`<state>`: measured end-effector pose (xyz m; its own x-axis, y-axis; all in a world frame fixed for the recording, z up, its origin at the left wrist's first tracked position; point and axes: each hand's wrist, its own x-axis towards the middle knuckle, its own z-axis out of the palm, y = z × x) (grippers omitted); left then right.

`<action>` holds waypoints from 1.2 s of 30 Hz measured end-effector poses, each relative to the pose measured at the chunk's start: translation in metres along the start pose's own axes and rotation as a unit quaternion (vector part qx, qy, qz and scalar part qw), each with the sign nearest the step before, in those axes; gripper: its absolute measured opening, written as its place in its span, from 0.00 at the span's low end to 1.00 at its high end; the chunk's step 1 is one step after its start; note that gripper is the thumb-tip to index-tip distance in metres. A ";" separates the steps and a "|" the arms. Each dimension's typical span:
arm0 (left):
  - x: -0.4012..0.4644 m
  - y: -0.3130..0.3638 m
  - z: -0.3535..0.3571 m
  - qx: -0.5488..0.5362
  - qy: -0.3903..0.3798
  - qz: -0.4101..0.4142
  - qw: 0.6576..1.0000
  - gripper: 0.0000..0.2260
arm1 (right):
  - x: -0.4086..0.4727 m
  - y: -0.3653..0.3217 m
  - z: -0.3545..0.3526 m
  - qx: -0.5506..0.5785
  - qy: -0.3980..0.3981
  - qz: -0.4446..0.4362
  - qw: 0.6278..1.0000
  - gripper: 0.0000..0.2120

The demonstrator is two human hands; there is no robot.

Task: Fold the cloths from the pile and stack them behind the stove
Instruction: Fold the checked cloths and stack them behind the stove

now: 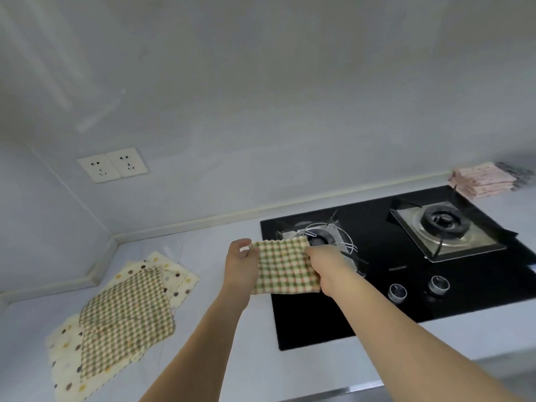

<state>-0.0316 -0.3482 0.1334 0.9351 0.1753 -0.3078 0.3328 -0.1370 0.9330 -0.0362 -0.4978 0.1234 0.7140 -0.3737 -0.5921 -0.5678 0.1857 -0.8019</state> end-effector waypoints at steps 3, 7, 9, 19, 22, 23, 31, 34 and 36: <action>0.000 0.010 0.055 0.001 -0.005 -0.002 1.000 0.10 | 0.028 -0.014 -0.048 0.009 -0.007 0.007 1.000 0.08; 0.001 0.019 0.121 0.035 -0.015 0.020 0.999 0.11 | 0.058 -0.033 -0.109 0.000 -0.020 0.024 1.000 0.09; 0.001 0.023 0.149 0.063 -0.022 0.023 0.998 0.11 | 0.071 -0.043 -0.133 -0.008 -0.016 0.023 1.000 0.09; 0.017 0.046 0.311 0.087 -0.077 0.018 0.993 0.12 | 0.145 -0.081 -0.264 -0.006 0.051 0.015 0.999 0.11; 0.007 0.060 0.377 0.104 -0.097 0.020 0.990 0.09 | 0.174 -0.092 -0.319 -0.010 0.054 -0.015 0.998 0.13; 0.003 0.065 0.400 0.095 -0.103 0.021 0.990 0.07 | 0.183 -0.094 -0.337 -0.008 0.057 -0.017 0.998 0.14; -0.021 0.087 0.565 0.031 -0.122 -0.050 0.991 0.11 | 0.252 -0.128 -0.505 -0.002 0.098 0.000 0.995 0.13; -0.025 0.101 0.610 0.014 -0.142 -0.055 0.988 0.12 | 0.274 -0.140 -0.548 -0.011 0.110 -0.004 0.994 0.12; -0.021 0.107 0.640 0.003 -0.144 -0.045 0.989 0.11 | 0.290 -0.147 -0.569 -0.012 0.116 -0.003 0.993 0.10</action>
<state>0.0625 -0.9905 0.1207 0.8970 -0.0970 -0.4314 0.4169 -0.1391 0.8982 0.0217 -1.1506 0.1152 0.6044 -0.5752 -0.5512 -0.5760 0.1625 -0.8011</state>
